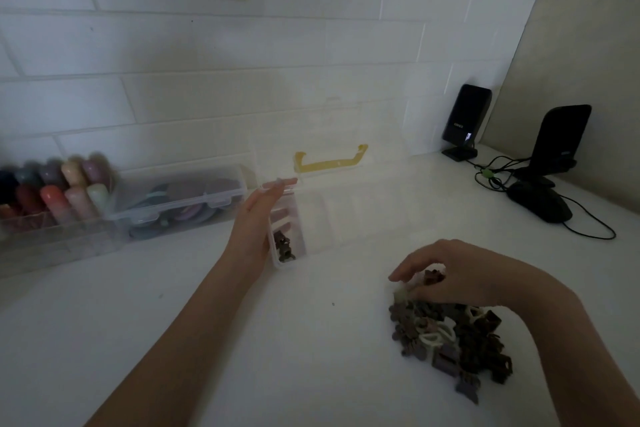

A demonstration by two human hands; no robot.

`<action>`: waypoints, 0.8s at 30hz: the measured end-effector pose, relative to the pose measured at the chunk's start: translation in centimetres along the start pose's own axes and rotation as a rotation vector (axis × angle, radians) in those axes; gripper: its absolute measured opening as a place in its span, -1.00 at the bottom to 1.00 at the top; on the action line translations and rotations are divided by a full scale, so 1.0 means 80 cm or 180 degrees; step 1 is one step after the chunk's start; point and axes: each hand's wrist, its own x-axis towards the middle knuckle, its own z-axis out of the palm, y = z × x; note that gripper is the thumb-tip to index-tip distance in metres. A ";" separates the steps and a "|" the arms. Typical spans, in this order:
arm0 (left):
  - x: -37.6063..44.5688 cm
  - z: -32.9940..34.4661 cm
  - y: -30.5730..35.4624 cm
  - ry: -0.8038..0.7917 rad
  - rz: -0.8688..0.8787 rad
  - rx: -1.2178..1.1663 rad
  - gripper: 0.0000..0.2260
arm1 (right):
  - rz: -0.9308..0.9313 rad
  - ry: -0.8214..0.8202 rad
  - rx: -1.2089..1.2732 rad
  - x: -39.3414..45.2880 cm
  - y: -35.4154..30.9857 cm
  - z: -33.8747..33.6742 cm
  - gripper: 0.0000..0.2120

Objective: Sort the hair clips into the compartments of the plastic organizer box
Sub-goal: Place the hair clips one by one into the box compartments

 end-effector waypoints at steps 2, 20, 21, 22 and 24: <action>-0.001 0.000 0.000 0.0002 -0.0016 -0.0026 -0.85 | -0.0063 -0.0117 0.0019 0.000 -0.005 0.001 -0.78; -0.006 0.005 0.001 -0.0128 -0.0041 0.0022 -0.82 | -0.1100 0.0522 0.1253 0.018 -0.033 0.023 -0.89; -0.006 0.006 0.001 -0.0123 -0.0058 0.0002 -0.80 | -0.1173 0.0670 0.1331 0.018 -0.038 0.025 -0.86; -0.006 0.007 0.001 -0.0120 -0.0066 -0.0008 -0.78 | -0.1239 0.0895 0.1378 0.018 -0.043 0.027 -0.83; -0.007 0.010 0.000 -0.0132 -0.0060 -0.0015 -0.79 | -0.1332 0.1525 0.1528 0.020 -0.057 0.034 -0.80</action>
